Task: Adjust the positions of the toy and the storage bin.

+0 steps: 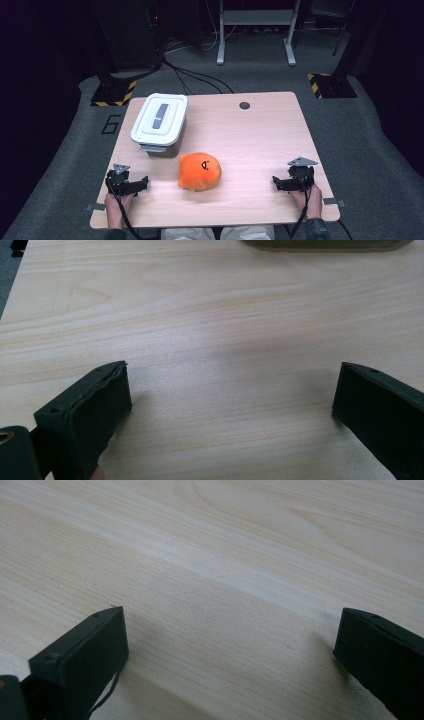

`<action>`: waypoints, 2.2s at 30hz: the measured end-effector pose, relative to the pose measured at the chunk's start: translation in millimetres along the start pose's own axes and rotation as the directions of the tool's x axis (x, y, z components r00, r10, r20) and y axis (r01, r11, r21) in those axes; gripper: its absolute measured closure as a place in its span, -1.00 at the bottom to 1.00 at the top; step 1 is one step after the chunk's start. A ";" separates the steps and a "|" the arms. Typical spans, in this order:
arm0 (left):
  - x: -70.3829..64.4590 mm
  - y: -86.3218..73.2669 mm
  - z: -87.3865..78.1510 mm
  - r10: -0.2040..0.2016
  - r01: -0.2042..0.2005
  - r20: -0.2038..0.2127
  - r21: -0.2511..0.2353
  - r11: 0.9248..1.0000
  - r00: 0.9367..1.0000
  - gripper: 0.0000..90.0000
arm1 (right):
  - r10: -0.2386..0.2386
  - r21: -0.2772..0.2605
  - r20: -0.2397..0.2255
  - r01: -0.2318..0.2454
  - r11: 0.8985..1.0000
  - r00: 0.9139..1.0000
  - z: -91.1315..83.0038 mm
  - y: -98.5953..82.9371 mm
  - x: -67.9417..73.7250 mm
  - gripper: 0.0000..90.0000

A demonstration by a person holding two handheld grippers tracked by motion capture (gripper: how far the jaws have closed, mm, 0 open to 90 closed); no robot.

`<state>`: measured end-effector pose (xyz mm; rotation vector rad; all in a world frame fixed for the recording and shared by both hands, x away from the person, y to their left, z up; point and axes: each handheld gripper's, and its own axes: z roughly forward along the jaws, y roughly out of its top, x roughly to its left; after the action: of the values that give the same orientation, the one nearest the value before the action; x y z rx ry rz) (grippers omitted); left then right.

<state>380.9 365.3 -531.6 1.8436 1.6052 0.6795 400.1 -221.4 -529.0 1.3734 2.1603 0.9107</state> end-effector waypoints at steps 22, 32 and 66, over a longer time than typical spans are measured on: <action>-0.1 0.0 -0.2 0.004 -0.004 0.004 -0.003 1.000 1.000 -0.93 | -0.037 -0.033 -0.104 0.034 0.999 0.994 -20.9 26.3 37.5 -0.95; 0.0 0.0 -0.4 0.001 -0.001 0.006 -0.002 1.000 1.000 -0.93 | -0.109 -0.076 -0.147 0.099 0.992 0.983 -36.2 47.4 64.3 -0.95; 0.5 -0.1 -1.0 0.015 -0.015 0.013 -0.001 1.000 1.000 -0.91 | -0.311 -0.120 -0.291 0.288 0.950 0.905 -32.1 101.2 141.0 -1.00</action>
<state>380.2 365.8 -531.0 1.8577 1.5842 0.6724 383.3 -73.2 -434.5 0.8714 2.4494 1.1266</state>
